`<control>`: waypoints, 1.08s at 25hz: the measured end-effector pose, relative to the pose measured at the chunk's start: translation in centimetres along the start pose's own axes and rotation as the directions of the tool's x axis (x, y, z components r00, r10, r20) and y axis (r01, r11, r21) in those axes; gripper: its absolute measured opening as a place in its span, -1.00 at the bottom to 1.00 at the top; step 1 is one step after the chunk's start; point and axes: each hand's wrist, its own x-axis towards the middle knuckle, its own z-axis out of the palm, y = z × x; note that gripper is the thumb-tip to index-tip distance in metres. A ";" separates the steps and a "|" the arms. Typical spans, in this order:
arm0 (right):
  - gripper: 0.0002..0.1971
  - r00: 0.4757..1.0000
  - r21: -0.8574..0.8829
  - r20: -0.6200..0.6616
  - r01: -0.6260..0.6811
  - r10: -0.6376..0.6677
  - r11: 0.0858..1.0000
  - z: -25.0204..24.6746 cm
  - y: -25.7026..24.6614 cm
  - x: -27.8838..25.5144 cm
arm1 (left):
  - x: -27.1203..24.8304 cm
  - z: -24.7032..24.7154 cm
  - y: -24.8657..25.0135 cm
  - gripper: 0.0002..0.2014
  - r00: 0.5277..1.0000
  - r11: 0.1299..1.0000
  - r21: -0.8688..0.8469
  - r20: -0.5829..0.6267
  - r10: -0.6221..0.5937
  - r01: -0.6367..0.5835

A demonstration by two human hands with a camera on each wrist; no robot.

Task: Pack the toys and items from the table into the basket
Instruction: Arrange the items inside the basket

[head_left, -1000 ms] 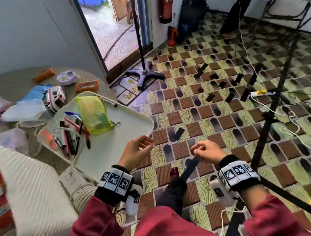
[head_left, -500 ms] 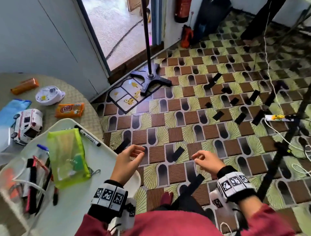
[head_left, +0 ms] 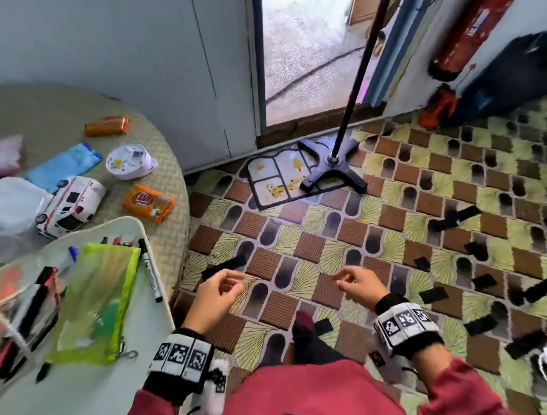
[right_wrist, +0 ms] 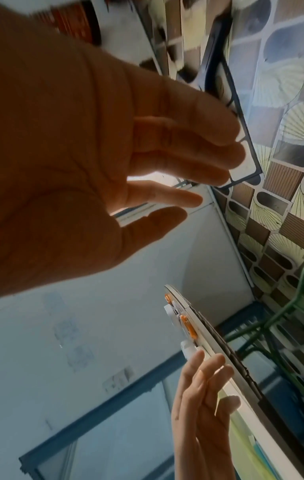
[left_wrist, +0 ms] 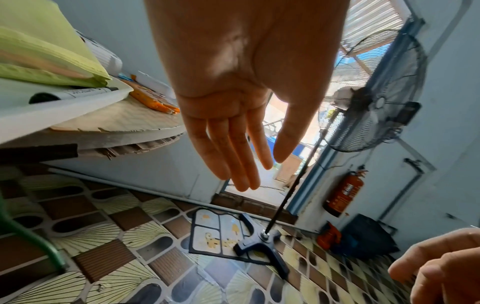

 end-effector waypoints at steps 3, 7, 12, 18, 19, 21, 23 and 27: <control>-0.83 0.994 -0.120 0.079 0.081 -0.071 0.990 -3.4 -1.7 4.9 | 1.8 0.4 1.2 -0.88 0.989 0.996 -0.027 -0.120 -0.083 0.080; -0.81 0.969 -0.250 0.190 0.201 -0.156 0.947 -5.7 -5.8 10.6 | 3.5 0.0 2.4 -0.87 0.943 0.980 -0.122 -0.278 -0.184 0.155; -0.81 0.890 -0.314 0.370 0.391 -0.267 0.865 -5.4 -14.3 16.5 | 6.2 -2.6 2.9 -0.88 0.846 0.949 -0.241 -0.445 -0.295 0.204; -0.84 0.777 -0.287 0.507 0.560 -0.372 0.777 -2.2 -25.6 22.5 | 9.8 -8.4 1.9 -0.87 0.704 0.922 -0.363 -0.619 -0.349 0.138; -0.83 0.759 -0.284 0.526 0.581 -0.383 0.763 -1.5 -27.5 23.2 | 10.2 -9.6 2.0 -0.87 0.668 0.921 -0.368 -0.653 -0.356 0.131; -0.84 0.708 -0.260 0.561 0.643 -0.429 0.720 -0.3 -30.9 24.1 | 10.9 -11.5 2.2 -0.88 0.607 0.920 -0.379 -0.709 -0.360 0.103; -0.85 0.627 -0.211 0.604 0.721 -0.492 0.660 1.1 -34.6 24.8 | 11.3 -13.3 2.0 -0.87 0.533 0.910 -0.405 -0.754 -0.385 0.085; -0.84 0.498 -0.114 0.672 0.801 -0.548 0.588 4.2 -41.5 25.3 | 11.8 -15.8 1.2 -0.86 0.375 0.857 -0.515 -0.795 -0.476 -0.004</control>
